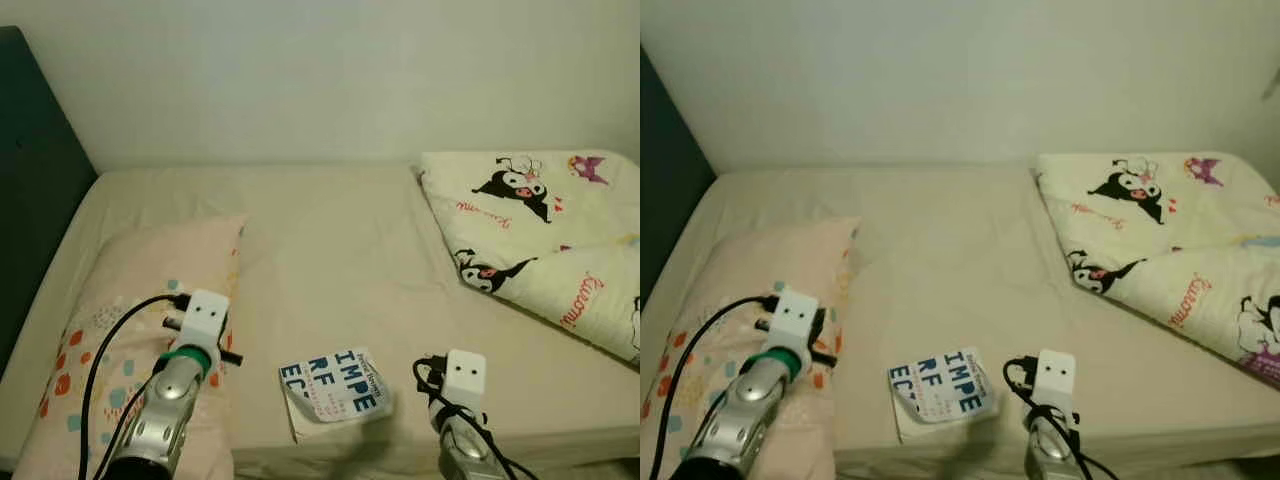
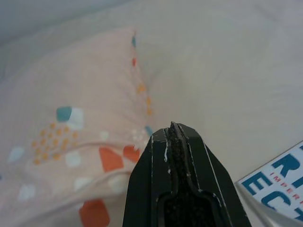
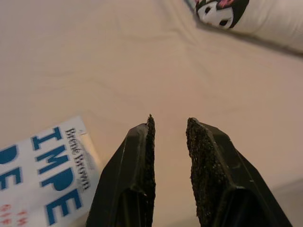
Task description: Clean up the room
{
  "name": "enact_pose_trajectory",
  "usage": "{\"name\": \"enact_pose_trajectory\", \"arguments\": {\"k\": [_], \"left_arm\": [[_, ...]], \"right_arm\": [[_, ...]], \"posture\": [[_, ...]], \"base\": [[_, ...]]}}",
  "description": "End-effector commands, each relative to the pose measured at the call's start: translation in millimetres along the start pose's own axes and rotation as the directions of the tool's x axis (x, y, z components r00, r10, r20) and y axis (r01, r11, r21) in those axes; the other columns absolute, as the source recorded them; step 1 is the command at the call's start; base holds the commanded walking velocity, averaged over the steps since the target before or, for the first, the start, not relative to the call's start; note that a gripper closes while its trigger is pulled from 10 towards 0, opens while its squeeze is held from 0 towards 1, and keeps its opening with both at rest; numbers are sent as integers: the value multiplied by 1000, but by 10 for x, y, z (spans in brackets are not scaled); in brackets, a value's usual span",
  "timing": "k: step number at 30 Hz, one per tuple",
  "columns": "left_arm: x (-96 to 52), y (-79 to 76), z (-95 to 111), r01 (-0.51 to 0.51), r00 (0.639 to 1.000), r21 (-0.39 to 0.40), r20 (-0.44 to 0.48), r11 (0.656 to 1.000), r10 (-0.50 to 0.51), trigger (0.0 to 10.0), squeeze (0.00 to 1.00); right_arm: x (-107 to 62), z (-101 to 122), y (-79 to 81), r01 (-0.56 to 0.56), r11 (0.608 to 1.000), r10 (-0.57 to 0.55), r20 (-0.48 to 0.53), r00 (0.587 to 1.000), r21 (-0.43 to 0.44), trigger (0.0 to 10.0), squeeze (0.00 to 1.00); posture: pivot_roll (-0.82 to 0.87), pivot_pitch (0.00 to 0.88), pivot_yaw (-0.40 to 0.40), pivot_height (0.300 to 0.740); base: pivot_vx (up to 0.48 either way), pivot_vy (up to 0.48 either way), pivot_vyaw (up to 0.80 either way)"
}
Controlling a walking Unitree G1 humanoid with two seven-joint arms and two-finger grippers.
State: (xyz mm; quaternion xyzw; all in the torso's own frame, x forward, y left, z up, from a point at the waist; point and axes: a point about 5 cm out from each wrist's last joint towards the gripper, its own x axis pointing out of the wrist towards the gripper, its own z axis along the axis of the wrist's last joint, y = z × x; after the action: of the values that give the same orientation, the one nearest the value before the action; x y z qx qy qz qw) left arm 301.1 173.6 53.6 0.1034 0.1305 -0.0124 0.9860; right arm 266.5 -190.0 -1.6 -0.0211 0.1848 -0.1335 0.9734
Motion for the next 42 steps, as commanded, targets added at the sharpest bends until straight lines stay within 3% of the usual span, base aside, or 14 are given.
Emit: {"name": "enact_pose_trajectory", "arguments": {"k": [1,5,8,13,17,20,26,29,34,35,37,42], "left_arm": [[-61,-55,-149,25,999,-25,-26,999,-25,10000,0],[-86,-126,-202,78,997,9,-24,997,-78,10000,0],[-105,-105,-589,43,976,-63,-208,997,-55,10000,0],[-142,-180,-751,82,952,-47,-292,995,-93,10000,0],[-192,-186,-869,22,932,-128,-355,992,-67,10000,0],[-230,-216,-938,26,918,-130,-388,991,-75,10000,0],[-265,-287,-1016,60,902,-124,-418,990,-107,10000,0],[-274,-305,-1050,78,892,-133,-433,988,-129,10000,0],[-282,-320,-1070,95,884,-130,-445,987,-144,10000,0],[-284,-426,-1071,127,878,-117,-449,985,-166,10000,0],[-284,-426,-1071,127,878,-117,-449,985,-166,10000,0],[-299,-623,-1040,134,895,-124,-411,983,-174,10000,0]], "right_arm": [[3,21,94,-26,998,27,4,1000,-50,10000,0],[12,21,136,-39,995,39,-6,999,-88,10000,0],[7,-252,74,-37,999,28,-216,976,-34,10000,0],[32,-303,29,-16,1000,11,-289,957,-17,10000,0],[42,-329,62,-27,999,19,-342,940,-19,10000,0],[19,-391,53,-34,999,16,-382,924,-42,10000,0],[1,-431,85,-75,993,32,-413,910,-91,10000,0],[-50,-523,90,-88,993,44,-464,885,-73,10000,0],[-75,-557,109,-95,994,57,-473,879,-56,10000,0],[-81,-561,123,-85,996,57,-463,884,-40,10000,0],[-81,-561,123,-85,996,57,-463,884,-40,10000,0],[-53,-511,154,-118,988,64,-438,897,-97,10000,0]], "posture": [[123,3,67,740],[122,0,53,740],[120,0,34,740],[116,0,27,740],[125,4,9,740],[136,4,-1,740],[131,6,-12,740],[138,5,-17,740],[138,0,-18,740],[141,0,-19,740],[141,0,-19,740],[140,0,-31,740]], "base": [[0,0,0],[0,0,0],[0,0,0],[0,0,0],[0,0,0],[0,0,0],[0,0,0],[0,0,0],[0,0,0],[0,0,0],[0,0,0],[0,0,0]]}}
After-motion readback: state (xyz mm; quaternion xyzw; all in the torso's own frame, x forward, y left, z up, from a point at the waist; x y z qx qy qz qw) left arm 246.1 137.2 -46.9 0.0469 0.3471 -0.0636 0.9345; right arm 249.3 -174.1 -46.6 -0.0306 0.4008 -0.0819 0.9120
